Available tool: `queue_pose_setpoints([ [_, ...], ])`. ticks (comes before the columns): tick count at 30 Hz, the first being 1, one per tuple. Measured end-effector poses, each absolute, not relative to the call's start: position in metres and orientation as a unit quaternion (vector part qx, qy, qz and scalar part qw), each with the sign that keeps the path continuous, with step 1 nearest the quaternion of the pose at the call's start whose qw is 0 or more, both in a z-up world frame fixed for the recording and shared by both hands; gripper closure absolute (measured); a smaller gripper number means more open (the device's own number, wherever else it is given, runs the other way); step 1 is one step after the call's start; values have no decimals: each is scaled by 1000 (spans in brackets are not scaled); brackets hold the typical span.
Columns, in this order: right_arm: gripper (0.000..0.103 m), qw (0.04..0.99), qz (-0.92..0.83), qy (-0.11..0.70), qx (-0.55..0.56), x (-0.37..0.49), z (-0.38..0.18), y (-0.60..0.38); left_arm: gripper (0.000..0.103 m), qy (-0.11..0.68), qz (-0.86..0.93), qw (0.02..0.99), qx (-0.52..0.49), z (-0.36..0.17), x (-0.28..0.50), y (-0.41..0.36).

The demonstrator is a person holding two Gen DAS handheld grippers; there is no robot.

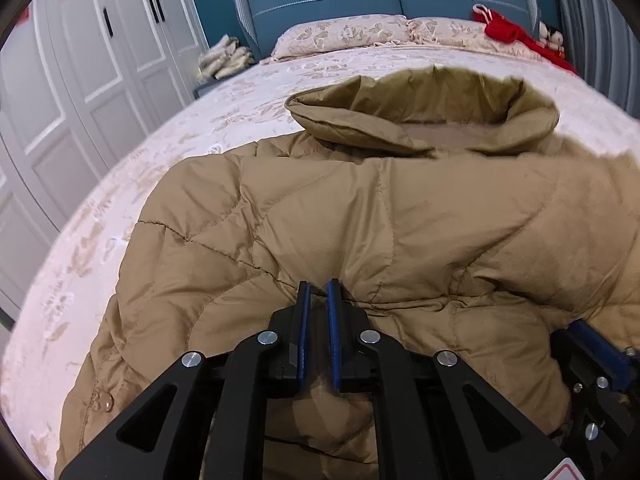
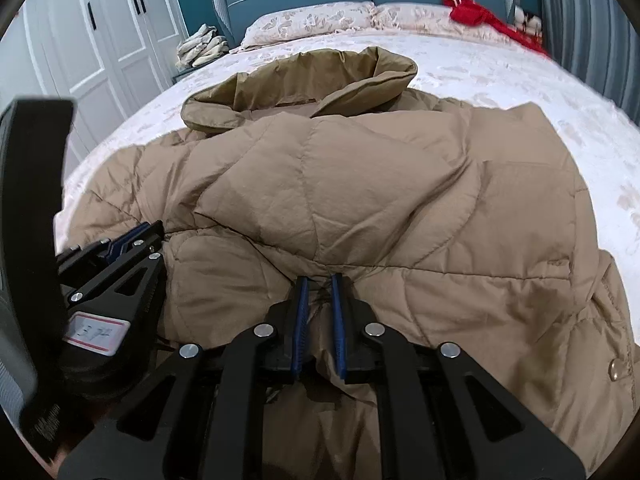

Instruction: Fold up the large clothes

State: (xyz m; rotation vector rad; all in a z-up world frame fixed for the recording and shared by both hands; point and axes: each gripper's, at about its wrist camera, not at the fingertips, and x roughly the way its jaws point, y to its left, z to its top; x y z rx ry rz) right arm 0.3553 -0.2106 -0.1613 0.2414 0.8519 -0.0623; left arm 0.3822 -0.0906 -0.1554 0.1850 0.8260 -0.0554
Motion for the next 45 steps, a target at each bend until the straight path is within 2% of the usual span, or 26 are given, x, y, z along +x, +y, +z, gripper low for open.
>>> queue_pose_setpoints([
  [1,91,897,-22,422,129,356,-156,-216,89,408,-40,910,69,-150,383,-83],
  [2,87,890,-16,435,133,357,-150,-220,74,419,-60,905,41,-141,386,-73],
  [3,79,888,-15,438,135,356,-143,-223,66,425,-73,902,20,-133,388,-64],
  [4,74,892,-18,428,142,354,-130,-230,52,423,-80,902,-8,-119,391,-51],
  [5,66,897,-18,416,149,352,-121,-235,47,416,-79,906,-27,-109,394,-44],
  [8,66,900,-27,388,198,364,-97,-263,42,415,-85,903,-78,-83,421,-33],
  [12,66,880,-23,367,302,400,-91,-298,42,444,-89,882,-130,-72,471,-40],
  [18,66,856,-28,385,343,456,-111,-312,43,494,-87,857,-114,-96,512,-70],
  [19,67,849,-28,393,352,464,-119,-313,47,503,-88,853,-111,-104,516,-74],
  [20,76,845,-28,397,356,468,-125,-315,57,508,-86,850,-108,-109,518,-76],
  [21,95,842,-26,402,359,472,-130,-314,64,513,-86,848,-105,-114,519,-78],
  [22,98,840,-21,407,359,474,-136,-313,78,517,-87,846,-103,-119,519,-78],
  [26,99,866,-27,399,300,466,-135,-306,85,501,-92,857,-81,-133,508,-78],
  [30,99,882,-44,418,215,465,-151,-288,85,474,-93,875,-28,-147,494,-88],
  [34,100,889,-54,417,183,467,-161,-282,85,453,-90,887,-10,-159,490,-93],
  [45,101,898,-59,404,164,468,-173,-280,85,421,-75,904,13,-171,489,-101],
])
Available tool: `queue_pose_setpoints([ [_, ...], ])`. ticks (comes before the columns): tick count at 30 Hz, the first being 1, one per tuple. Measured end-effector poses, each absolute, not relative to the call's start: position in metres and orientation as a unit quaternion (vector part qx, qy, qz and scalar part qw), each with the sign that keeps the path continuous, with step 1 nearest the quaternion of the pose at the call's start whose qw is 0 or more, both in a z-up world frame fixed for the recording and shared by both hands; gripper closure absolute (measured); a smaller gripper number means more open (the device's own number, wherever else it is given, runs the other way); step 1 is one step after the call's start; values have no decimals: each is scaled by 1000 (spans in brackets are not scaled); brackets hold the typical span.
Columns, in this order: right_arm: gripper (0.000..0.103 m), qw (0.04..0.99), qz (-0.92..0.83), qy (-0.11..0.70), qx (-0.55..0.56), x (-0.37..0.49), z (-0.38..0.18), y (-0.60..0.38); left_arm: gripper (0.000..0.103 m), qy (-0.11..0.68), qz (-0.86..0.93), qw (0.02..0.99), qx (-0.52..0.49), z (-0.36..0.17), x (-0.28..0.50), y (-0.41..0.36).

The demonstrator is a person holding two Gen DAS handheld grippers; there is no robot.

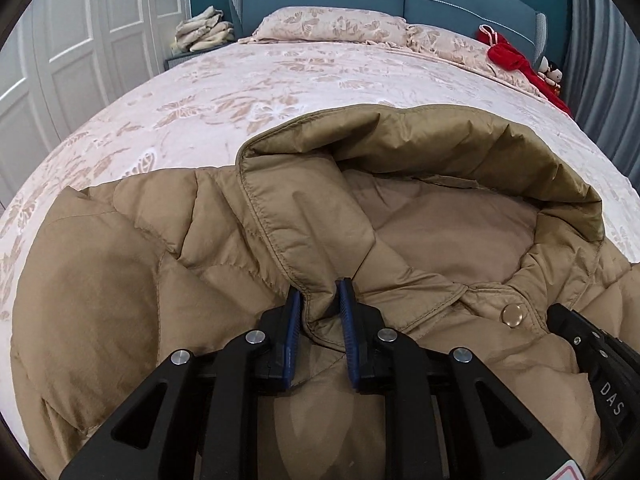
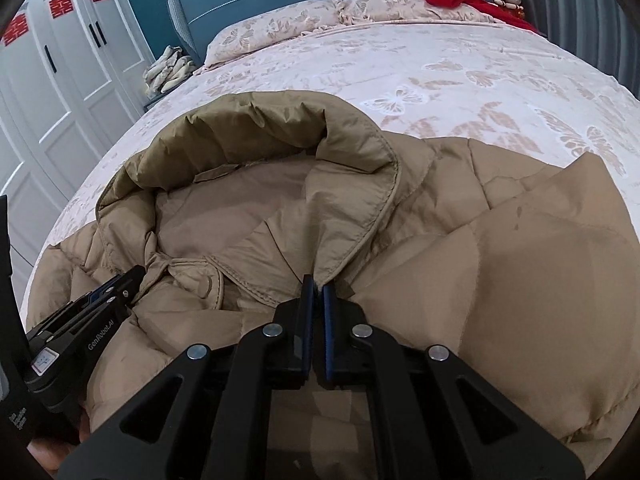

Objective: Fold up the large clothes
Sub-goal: 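Open both grippers and lift them away from the folded coat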

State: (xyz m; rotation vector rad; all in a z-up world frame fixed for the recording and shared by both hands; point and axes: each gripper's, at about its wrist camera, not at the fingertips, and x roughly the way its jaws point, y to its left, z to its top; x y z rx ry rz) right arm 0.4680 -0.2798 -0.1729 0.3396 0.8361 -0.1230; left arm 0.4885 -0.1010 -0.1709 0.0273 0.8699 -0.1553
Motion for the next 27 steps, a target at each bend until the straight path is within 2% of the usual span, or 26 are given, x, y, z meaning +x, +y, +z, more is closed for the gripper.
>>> queue_pose_setpoints([
  [9,99,896,-53,402,179,462,-171,-281,83,423,-78,903,4,-168,485,-100],
  [13,98,876,-58,424,223,434,-150,-296,81,443,-105,890,-14,-144,471,-77],
  [15,94,875,-62,424,225,420,-137,-302,81,434,-104,895,8,-126,464,-67],
  [17,96,880,-78,418,212,414,-115,-312,80,419,-92,903,27,-104,468,-59],
  [22,96,896,-83,382,211,455,-60,-325,81,396,-64,916,27,-44,523,-66],
  [27,96,895,-108,377,213,533,-47,-328,81,423,-49,905,-20,-34,588,-86],
])
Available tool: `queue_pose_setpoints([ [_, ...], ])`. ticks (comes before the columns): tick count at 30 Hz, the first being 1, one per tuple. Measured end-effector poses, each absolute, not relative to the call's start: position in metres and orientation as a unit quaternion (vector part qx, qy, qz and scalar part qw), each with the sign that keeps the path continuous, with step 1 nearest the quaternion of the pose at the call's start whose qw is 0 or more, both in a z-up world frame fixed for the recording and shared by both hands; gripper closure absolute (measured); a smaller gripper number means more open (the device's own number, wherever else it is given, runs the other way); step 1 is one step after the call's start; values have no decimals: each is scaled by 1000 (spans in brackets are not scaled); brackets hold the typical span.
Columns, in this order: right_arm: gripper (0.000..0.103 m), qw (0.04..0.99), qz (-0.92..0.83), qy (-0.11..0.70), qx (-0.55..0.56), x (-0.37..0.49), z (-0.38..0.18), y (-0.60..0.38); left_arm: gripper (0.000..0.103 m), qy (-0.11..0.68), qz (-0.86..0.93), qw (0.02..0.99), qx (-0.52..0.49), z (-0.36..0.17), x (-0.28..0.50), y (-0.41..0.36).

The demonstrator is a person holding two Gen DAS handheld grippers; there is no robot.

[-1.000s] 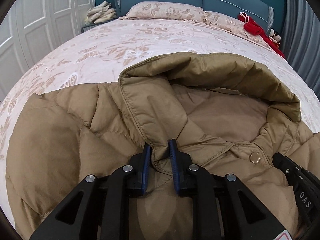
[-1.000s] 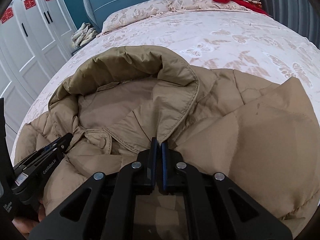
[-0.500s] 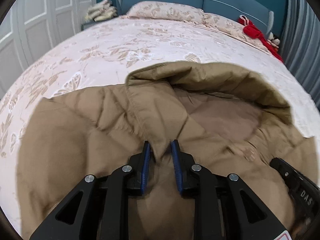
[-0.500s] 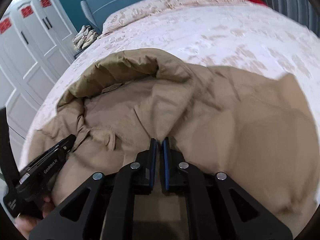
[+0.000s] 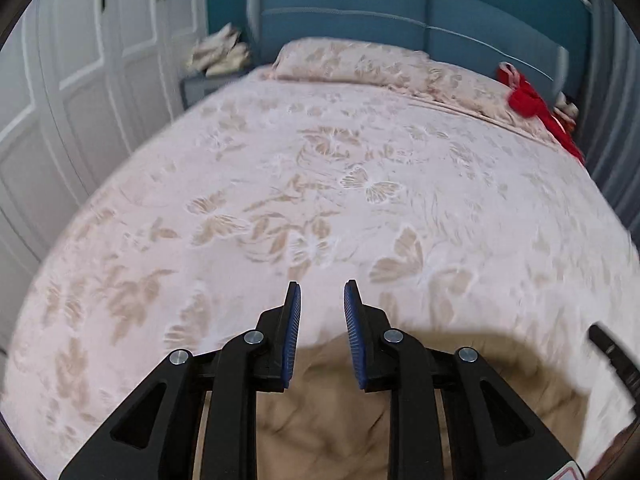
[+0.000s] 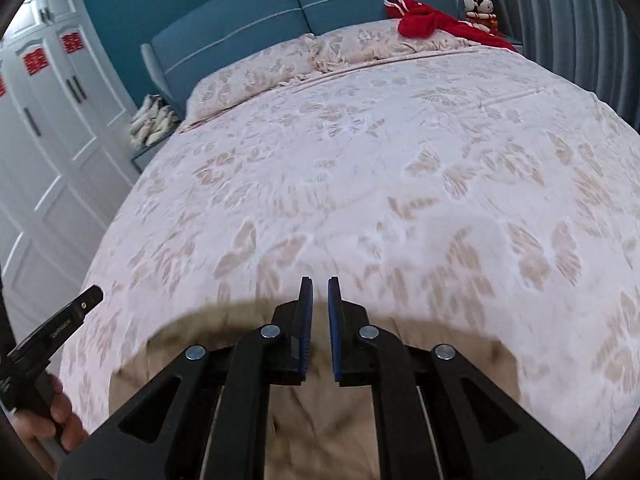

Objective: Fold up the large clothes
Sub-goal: 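Open both grippers and lift them away from the folded coat, then grasp the tan coat's collar edge with both grippers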

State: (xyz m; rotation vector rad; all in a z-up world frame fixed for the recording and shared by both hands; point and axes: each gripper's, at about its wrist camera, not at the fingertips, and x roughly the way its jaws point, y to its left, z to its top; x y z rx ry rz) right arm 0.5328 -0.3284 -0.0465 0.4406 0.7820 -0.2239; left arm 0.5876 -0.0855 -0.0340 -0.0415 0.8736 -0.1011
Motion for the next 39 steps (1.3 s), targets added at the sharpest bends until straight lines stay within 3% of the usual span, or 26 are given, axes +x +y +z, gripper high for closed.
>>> queue_pose_setpoints([
  [7,96,872,-109,432,200,575,-102,-318,80,493,-34,869,-13,-96,614,-112],
  [11,96,874,-76,438,196,557,-116,-301,80,498,-52,866,3,-118,597,-113],
  [19,98,875,-57,461,134,524,-139,-278,80,471,-69,876,78,-143,553,-115],
  [39,101,899,-78,420,91,527,-173,-265,81,402,-33,911,87,-173,545,-128],
])
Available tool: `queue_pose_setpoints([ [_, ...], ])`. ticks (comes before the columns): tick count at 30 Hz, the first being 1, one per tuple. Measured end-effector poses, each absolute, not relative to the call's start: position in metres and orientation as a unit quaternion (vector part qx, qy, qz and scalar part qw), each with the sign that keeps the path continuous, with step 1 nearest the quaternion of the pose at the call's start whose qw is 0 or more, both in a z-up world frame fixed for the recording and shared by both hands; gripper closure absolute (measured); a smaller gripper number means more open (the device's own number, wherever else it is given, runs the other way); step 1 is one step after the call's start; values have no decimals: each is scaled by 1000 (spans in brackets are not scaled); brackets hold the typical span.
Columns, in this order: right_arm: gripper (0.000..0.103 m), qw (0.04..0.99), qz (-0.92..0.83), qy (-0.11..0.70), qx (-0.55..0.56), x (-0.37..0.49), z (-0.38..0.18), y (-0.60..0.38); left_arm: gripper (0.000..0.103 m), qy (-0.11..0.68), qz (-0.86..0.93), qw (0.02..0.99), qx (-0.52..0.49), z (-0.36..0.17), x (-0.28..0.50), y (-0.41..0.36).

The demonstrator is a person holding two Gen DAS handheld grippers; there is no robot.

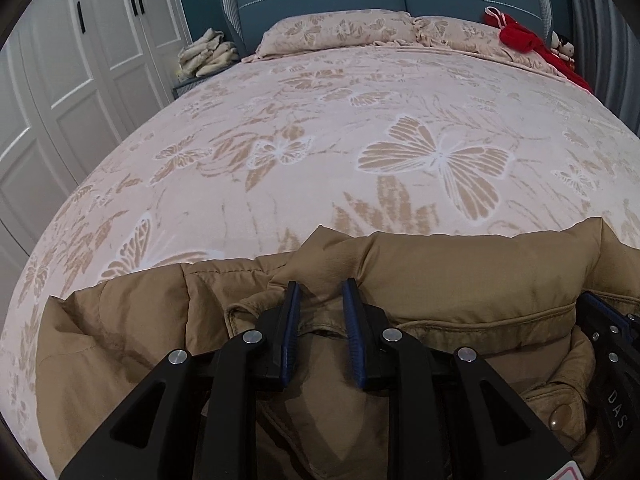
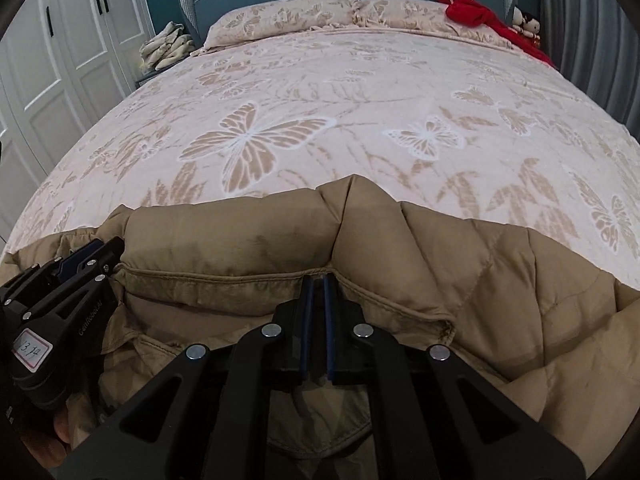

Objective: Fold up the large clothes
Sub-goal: 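Grasp the tan coat's collar edge with both grippers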

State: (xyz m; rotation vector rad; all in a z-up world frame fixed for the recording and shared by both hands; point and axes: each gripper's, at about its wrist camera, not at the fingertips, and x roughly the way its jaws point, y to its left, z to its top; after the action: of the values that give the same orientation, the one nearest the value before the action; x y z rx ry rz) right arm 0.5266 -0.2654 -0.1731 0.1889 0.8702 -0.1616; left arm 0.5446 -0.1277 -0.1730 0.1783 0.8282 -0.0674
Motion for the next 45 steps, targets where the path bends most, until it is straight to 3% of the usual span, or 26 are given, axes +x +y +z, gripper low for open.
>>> queue_pose_setpoints([
  [45,101,913,-85,391,85,524,-179,-261,82,371,-6,922,111,-181,540,-136],
])
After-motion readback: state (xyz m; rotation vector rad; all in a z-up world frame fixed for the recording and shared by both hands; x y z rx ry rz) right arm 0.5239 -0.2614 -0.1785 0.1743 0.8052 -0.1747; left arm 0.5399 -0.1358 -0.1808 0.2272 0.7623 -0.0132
